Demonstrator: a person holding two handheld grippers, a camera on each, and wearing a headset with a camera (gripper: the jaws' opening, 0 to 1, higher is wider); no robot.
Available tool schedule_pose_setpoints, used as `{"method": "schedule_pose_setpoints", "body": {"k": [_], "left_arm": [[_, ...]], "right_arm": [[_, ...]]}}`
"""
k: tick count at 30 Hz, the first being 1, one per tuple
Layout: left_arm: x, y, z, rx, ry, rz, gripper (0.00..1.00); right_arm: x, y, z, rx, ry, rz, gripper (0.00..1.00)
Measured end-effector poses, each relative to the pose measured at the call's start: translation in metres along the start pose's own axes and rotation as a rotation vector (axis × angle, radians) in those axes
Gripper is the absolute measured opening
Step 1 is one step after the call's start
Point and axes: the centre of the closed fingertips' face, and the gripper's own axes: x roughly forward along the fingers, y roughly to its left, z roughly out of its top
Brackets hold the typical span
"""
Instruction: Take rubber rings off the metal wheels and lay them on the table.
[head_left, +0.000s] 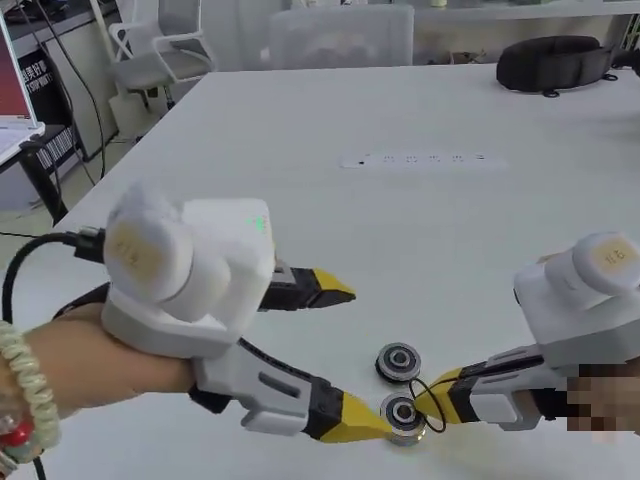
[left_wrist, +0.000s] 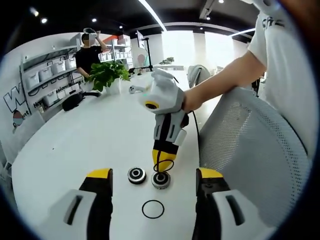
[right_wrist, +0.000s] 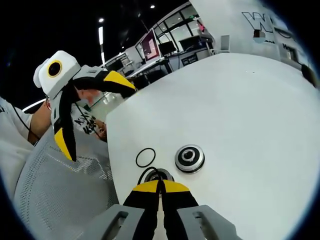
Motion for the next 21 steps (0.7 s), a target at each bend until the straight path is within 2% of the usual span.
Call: {"method": "schedule_pose_setpoints", "body": {"k": [6,10,16,21], "left_arm": [[-0.023,0.007,-0.007,-0.018,-0.003,0.060,0.68],[-0.038,0.011,-0.015,-0.041,-0.003,0.108,0.69],[-0.059,0.013,-0.027,-0.093,-0.021,0.167,0.69],[-0.064,0.009,-0.037,-0.121,-0.024,0.189,0.69]], "right_arm": [[-0.001,-0.001,0.000,0.003,-0.003,-0.002,0.00],[-0.001,0.000,0.001,0.004,-0.006,-0.002,0.00],[-0.003,-0.002,0.004,0.009,-0.018,-0.007,0.00],[-0.004,-0.002,0.004,0.014,-0.022,-0.009,0.00]]}}
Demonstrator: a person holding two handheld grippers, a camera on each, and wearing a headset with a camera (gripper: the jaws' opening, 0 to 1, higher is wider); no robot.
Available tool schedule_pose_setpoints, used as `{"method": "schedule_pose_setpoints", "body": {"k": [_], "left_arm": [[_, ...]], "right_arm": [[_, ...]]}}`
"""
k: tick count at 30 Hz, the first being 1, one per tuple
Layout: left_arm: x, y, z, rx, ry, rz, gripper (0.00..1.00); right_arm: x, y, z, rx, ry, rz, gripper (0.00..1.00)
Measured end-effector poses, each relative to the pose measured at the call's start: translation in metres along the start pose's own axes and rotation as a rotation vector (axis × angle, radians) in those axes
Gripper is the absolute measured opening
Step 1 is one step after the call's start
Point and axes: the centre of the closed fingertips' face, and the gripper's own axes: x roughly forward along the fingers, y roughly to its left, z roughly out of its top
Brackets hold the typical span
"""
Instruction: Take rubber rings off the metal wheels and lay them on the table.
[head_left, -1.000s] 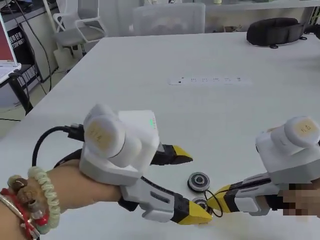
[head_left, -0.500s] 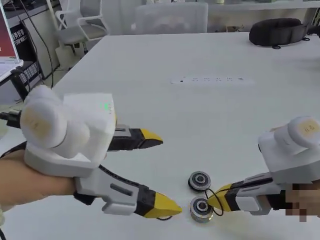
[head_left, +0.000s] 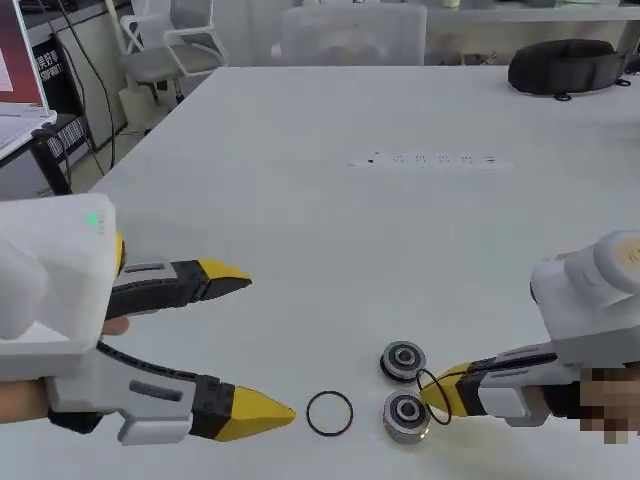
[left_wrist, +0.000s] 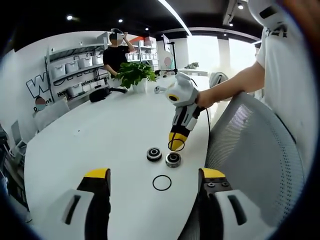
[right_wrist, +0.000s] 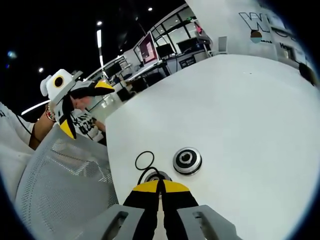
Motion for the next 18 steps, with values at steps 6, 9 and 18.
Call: {"method": "schedule_pose_setpoints", "body": {"k": [6,9,18], "left_arm": [[-0.003,0.001,-0.011,-0.044,-0.011,0.031,0.69],[-0.004,0.000,-0.018,-0.057,-0.005,0.042,0.69],[-0.004,-0.004,-0.032,-0.094,0.005,0.054,0.68]], "right_arm": [[-0.003,-0.001,0.004,0.004,-0.016,-0.007,0.00],[-0.005,-0.001,0.006,0.006,-0.028,-0.011,0.00],[-0.013,-0.001,0.021,0.014,-0.088,-0.022,0.00]]}}
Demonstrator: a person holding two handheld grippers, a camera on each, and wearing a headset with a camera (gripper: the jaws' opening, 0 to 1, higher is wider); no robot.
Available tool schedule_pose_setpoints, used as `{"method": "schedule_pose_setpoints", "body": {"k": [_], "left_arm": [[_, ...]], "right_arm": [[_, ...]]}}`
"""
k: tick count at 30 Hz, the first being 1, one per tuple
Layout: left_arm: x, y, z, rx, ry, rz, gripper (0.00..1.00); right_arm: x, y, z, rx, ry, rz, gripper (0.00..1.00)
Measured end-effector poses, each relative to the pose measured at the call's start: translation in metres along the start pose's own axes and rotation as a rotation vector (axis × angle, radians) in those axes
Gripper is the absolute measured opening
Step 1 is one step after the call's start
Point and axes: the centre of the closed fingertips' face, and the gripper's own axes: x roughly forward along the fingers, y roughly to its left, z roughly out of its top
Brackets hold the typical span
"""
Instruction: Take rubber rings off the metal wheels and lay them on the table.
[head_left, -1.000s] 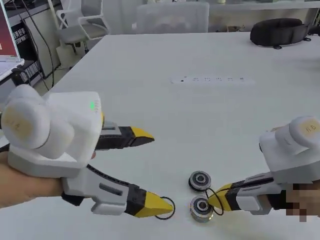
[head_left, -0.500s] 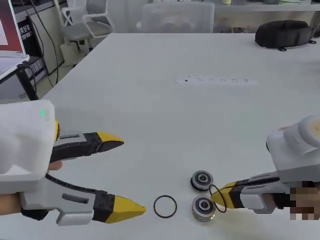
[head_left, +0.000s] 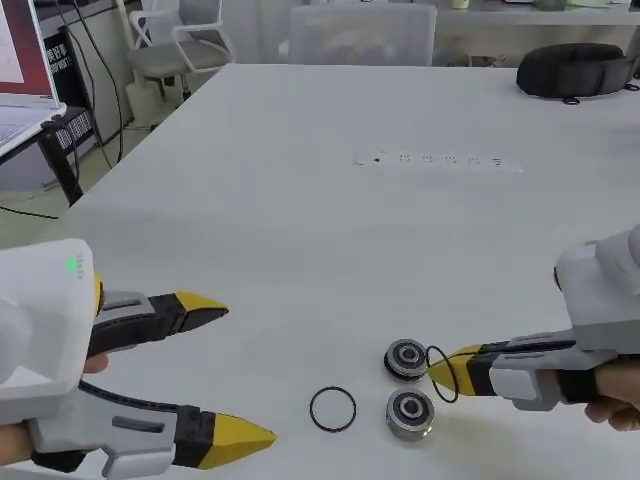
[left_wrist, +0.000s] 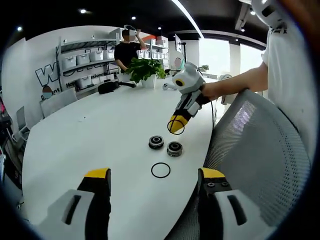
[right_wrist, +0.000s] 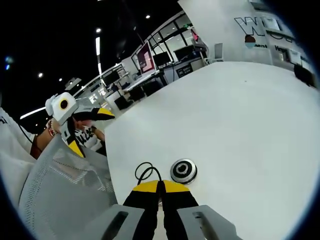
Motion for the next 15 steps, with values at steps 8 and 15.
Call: {"method": "schedule_pose_setpoints", "body": {"k": [8,15], "left_arm": [[0.003,-0.005,-0.004,-0.019,0.000,-0.007,0.68],[0.003,-0.004,-0.005,-0.029,-0.002,-0.007,0.67]], "right_arm": [[-0.002,0.006,0.013,-0.006,-0.047,-0.008,0.00],[0.001,0.016,0.020,-0.043,-0.067,-0.013,0.00]]}}
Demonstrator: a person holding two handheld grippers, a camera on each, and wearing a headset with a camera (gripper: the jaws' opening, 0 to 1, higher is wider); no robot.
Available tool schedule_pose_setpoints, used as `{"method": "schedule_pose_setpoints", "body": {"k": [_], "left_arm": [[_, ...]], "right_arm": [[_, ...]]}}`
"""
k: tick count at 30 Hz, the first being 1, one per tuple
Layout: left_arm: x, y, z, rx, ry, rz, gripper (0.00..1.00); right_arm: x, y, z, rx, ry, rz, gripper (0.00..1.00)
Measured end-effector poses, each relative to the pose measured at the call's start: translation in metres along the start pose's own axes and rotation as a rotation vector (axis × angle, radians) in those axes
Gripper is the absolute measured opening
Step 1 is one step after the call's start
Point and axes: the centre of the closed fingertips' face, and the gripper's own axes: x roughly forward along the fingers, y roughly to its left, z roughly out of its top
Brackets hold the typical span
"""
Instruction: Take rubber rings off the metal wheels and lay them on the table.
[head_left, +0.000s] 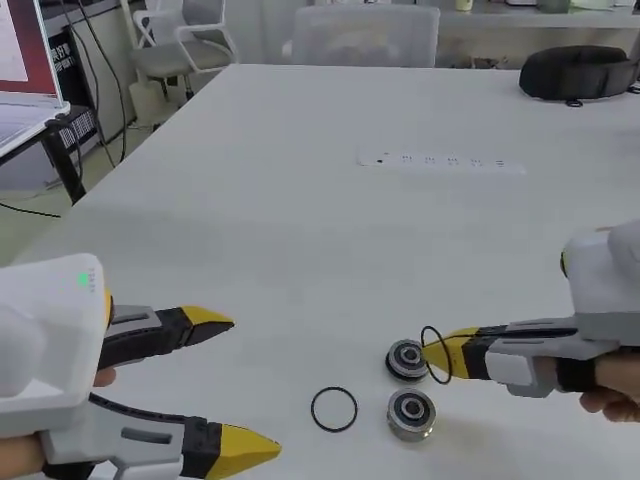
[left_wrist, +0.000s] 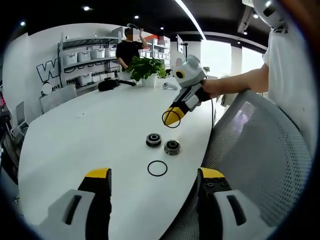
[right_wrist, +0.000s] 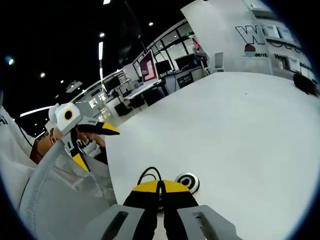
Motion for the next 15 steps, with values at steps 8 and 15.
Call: {"method": "schedule_pose_setpoints", "body": {"k": [8,15], "left_arm": [[0.000,-0.002,-0.001,-0.012,-0.003,-0.005,0.68],[0.000,-0.001,-0.004,-0.013,0.008,0.003,0.68]], "right_arm": [[0.011,0.007,0.001,-0.080,0.007,-0.004,0.00],[0.023,0.004,-0.001,-0.116,0.016,-0.022,0.00]]}}
